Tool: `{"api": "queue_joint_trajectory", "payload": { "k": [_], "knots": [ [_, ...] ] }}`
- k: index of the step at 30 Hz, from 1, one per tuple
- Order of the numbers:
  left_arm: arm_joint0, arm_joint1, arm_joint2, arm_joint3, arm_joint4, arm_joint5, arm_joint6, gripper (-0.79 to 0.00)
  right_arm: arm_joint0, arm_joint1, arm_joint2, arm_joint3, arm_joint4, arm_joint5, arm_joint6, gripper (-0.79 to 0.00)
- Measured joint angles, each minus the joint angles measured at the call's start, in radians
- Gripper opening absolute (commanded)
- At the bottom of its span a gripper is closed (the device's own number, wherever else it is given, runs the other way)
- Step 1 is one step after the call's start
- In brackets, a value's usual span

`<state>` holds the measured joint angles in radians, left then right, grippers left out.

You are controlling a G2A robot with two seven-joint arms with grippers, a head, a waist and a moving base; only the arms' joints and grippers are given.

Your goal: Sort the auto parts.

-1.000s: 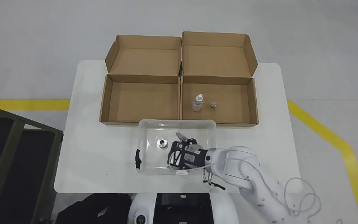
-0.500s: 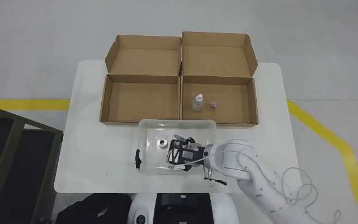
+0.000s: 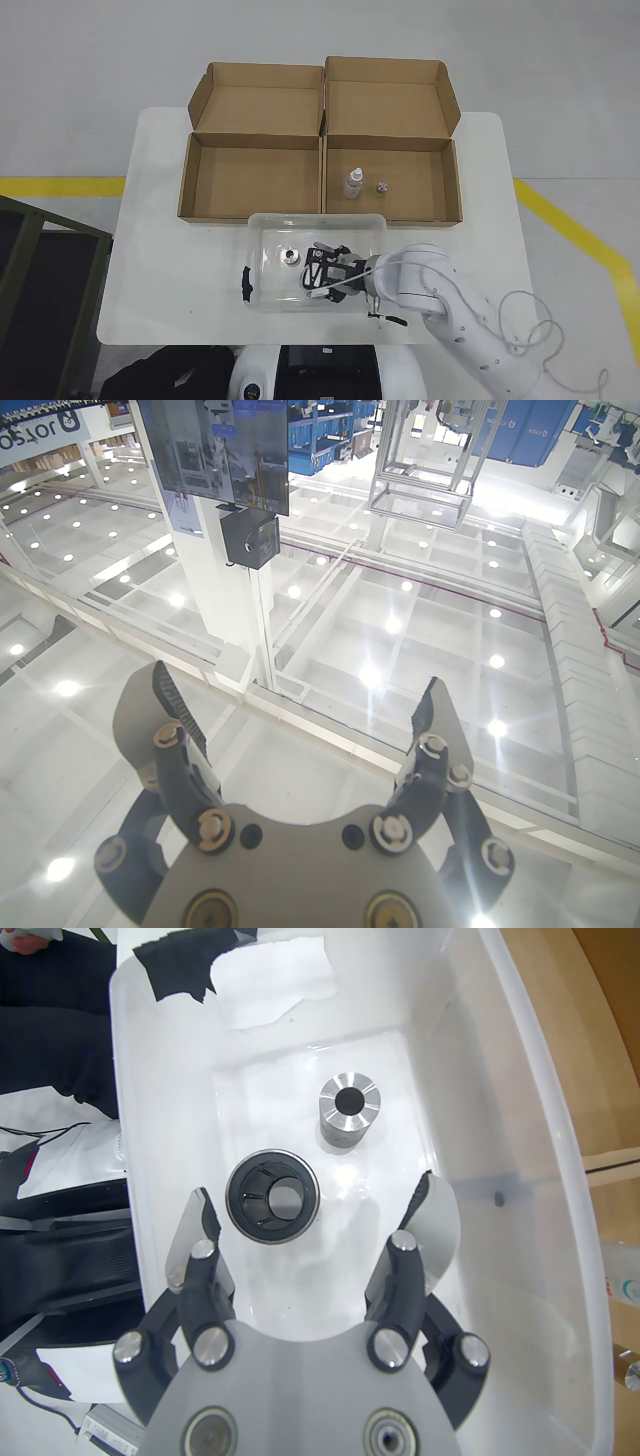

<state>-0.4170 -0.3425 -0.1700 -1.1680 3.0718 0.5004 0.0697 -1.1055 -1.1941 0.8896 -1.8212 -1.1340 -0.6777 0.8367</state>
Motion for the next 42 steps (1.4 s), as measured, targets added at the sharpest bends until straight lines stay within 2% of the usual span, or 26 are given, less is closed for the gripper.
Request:
{"api": "queue_joint_trajectory", "payload": {
  "k": [10,17,22,25,31,37,42],
  "knots": [
    [0.0,0.0,0.0,0.0,0.0,0.0,0.0,0.0,0.021,-0.005,-0.04,0.046,-0.008,0.005,-0.017,-0.175],
    [0.0,0.0,0.0,0.0,0.0,0.0,0.0,0.0,0.02,-0.003,-0.052,0.056,-0.006,-0.007,-0.024,-0.222],
    [0.0,0.0,0.0,0.0,0.0,0.0,0.0,0.0,0.02,-0.002,-0.06,0.059,-0.009,-0.005,-0.038,-0.305],
    [0.0,0.0,0.0,0.0,0.0,0.0,0.0,0.0,0.022,-0.002,-0.063,0.065,-0.012,-0.003,-0.047,-0.397],
    [0.0,0.0,0.0,0.0,0.0,0.0,0.0,0.0,0.026,-0.001,-0.062,0.072,-0.016,0.001,-0.069,-0.477],
    [0.0,0.0,0.0,0.0,0.0,0.0,0.0,0.0,0.028,0.001,-0.057,0.063,-0.008,0.002,-0.09,-0.625],
    [0.0,0.0,0.0,0.0,0.0,0.0,0.0,0.0,0.028,0.002,-0.048,0.056,0.007,0.01,-0.103,-0.785]
  ]
}}
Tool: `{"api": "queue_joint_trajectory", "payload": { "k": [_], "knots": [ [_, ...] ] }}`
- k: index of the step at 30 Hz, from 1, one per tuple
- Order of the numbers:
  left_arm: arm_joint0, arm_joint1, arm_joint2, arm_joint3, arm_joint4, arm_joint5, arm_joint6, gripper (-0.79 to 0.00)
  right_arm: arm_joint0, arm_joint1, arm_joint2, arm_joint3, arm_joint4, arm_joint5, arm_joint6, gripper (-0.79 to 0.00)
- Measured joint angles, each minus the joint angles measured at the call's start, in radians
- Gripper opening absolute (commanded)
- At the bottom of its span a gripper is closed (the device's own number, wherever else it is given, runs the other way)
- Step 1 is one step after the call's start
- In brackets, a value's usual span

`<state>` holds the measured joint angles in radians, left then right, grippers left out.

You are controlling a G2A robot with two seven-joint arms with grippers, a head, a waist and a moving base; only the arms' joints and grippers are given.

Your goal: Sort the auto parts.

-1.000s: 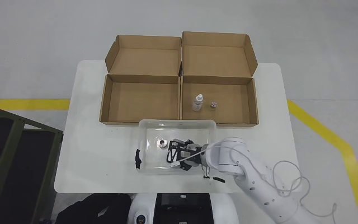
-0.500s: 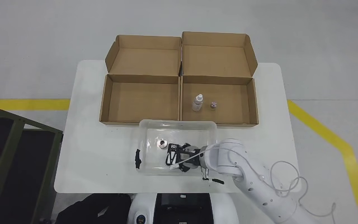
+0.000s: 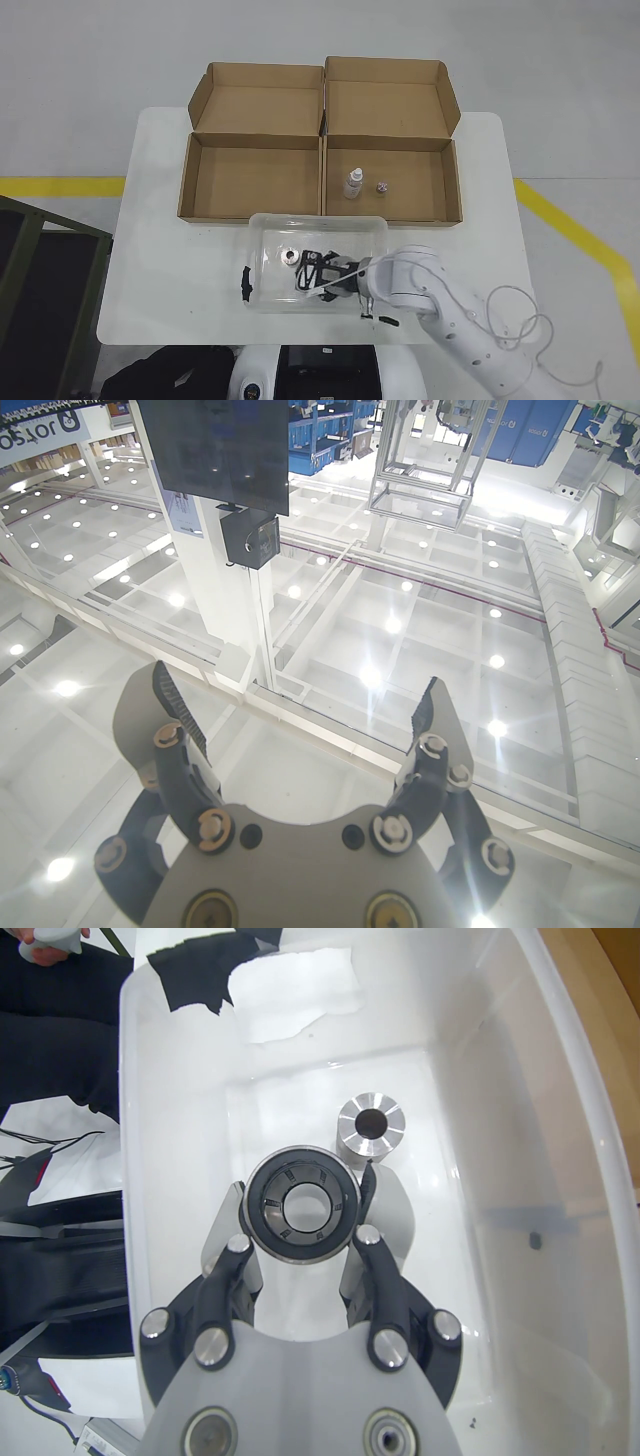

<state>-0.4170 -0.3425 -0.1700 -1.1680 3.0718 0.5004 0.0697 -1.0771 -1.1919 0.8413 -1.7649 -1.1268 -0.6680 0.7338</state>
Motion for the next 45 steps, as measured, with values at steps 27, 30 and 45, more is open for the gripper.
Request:
{"api": "queue_joint_trajectory", "payload": {
  "k": [27,30,45],
  "knots": [
    [0.0,0.0,0.0,0.0,0.0,0.0,0.0,0.0,-0.027,0.018,0.149,-0.185,0.158,0.085,-0.174,-0.785],
    [0.0,0.0,0.0,0.0,0.0,0.0,0.0,0.0,-0.02,0.015,0.151,-0.201,0.175,0.1,-0.21,-0.785],
    [0.0,0.0,0.0,0.0,0.0,0.0,0.0,0.0,0.06,-0.003,0.162,-0.255,0.254,0.158,-0.32,-0.785]
  ]
}}
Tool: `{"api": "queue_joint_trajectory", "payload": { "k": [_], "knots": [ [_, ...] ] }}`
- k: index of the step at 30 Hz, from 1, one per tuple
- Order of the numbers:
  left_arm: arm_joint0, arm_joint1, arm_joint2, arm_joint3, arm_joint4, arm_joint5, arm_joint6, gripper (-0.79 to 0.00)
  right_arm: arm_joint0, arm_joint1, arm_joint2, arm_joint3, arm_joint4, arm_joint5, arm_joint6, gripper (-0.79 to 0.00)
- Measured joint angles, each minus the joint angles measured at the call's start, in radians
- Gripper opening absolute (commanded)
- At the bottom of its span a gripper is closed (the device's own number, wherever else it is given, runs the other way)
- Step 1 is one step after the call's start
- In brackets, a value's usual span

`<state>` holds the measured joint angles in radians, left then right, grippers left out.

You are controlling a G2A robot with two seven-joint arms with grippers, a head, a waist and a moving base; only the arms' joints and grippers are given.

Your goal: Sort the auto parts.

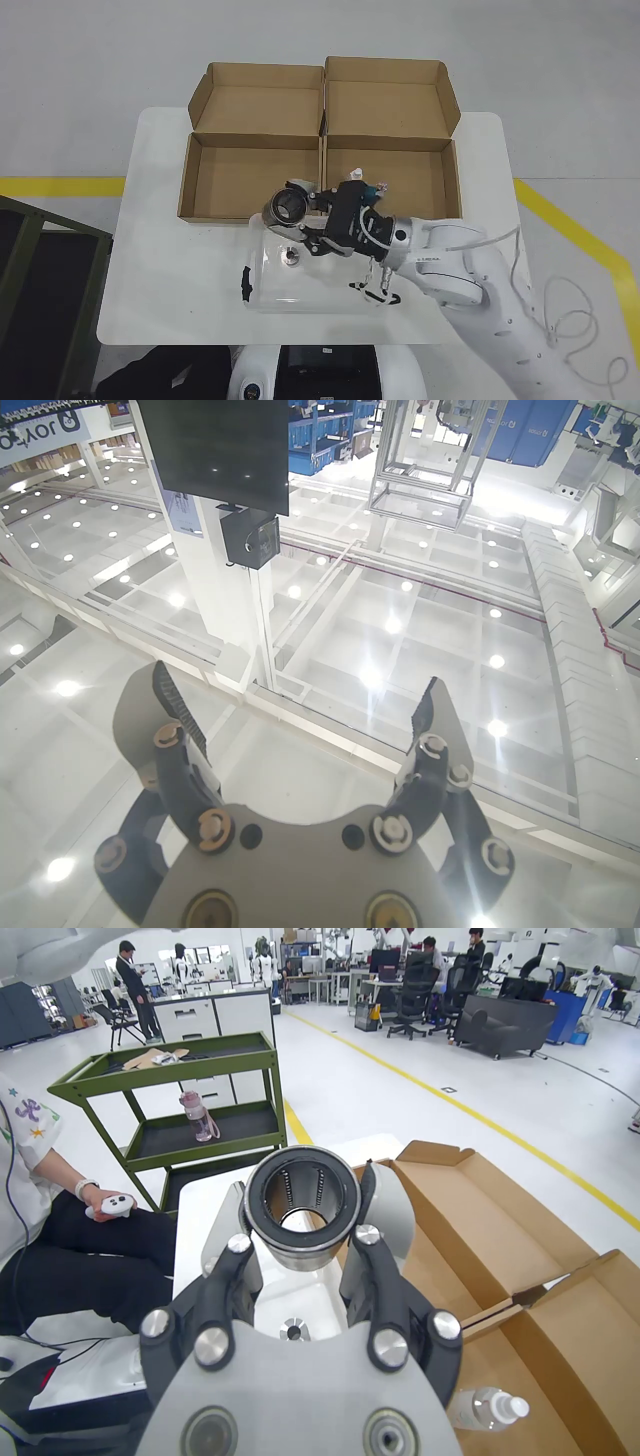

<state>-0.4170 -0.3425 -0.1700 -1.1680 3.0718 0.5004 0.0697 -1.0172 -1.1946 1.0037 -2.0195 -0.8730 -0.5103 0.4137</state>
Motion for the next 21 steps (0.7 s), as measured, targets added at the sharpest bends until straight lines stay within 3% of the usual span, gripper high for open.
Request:
{"api": "queue_joint_trajectory", "payload": {
  "k": [21],
  "knots": [
    [0.0,0.0,0.0,0.0,0.0,0.0,0.0,0.0,-0.013,-0.01,0.005,0.035,-0.059,0.003,-0.144,-0.785]
  ]
}}
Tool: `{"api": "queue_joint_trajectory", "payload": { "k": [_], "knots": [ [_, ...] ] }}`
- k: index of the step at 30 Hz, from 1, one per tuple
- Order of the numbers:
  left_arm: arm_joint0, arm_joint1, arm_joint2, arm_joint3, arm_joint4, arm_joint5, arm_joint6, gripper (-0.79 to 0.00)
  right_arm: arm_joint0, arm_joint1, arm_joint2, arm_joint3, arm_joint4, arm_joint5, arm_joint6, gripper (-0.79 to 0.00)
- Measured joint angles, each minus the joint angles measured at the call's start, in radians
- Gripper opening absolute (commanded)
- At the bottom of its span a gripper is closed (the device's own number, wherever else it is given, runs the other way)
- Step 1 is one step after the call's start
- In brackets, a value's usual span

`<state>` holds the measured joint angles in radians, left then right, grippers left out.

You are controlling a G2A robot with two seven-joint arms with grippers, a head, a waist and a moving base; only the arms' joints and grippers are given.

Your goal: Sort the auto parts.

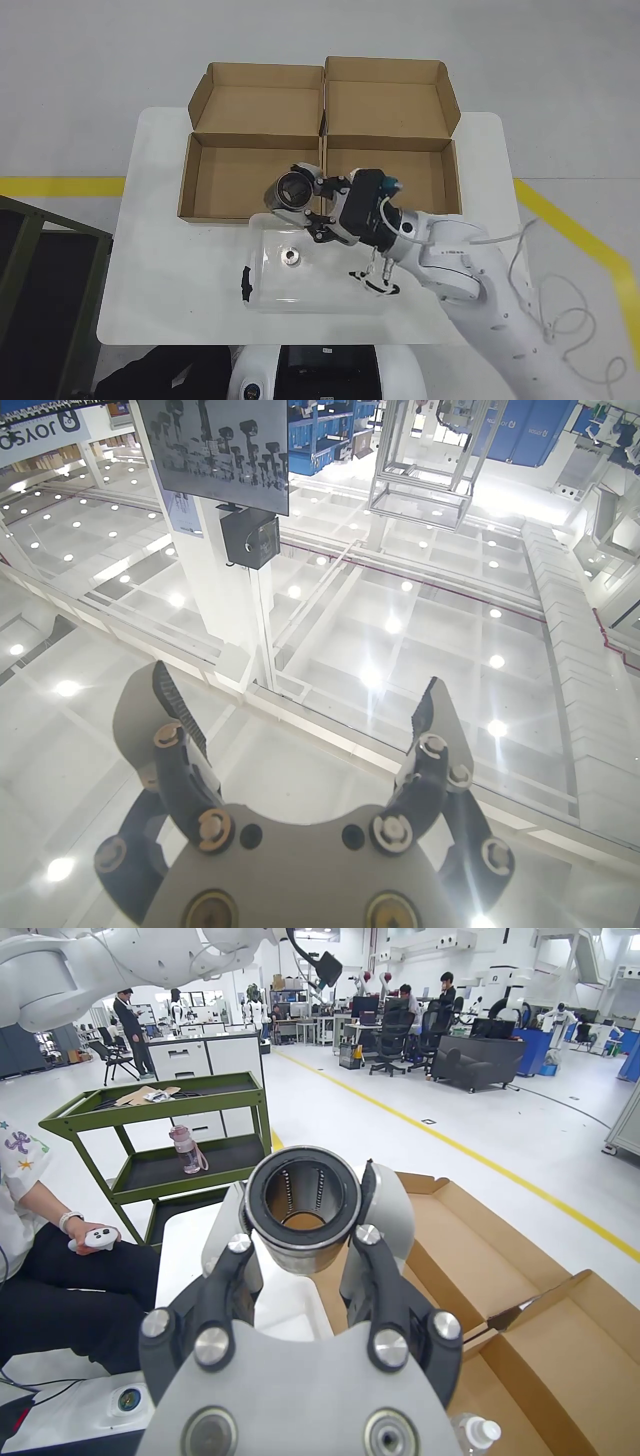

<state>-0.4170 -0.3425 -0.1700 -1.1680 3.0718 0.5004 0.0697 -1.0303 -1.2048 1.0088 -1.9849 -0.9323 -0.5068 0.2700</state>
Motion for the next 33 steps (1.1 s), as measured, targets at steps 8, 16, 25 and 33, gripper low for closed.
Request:
{"api": "queue_joint_trajectory", "payload": {
  "k": [8,16,25,33],
  "knots": [
    [0.0,0.0,0.0,0.0,0.0,0.0,0.0,0.0,-0.011,-0.006,-0.017,0.022,-0.05,0.025,-0.021,-0.785],
    [0.0,0.0,0.0,0.0,0.0,0.0,0.0,0.0,0.037,-0.018,-0.071,0.09,-0.098,0.033,0.055,-0.785],
    [0.0,0.0,0.0,0.0,0.0,0.0,0.0,0.0,0.079,-0.025,-0.089,0.197,-0.155,0.006,0.076,-0.785],
    [0.0,0.0,0.0,0.0,0.0,0.0,0.0,0.0,0.11,-0.04,-0.126,0.255,-0.197,0.042,0.04,-0.785]
  ]
}}
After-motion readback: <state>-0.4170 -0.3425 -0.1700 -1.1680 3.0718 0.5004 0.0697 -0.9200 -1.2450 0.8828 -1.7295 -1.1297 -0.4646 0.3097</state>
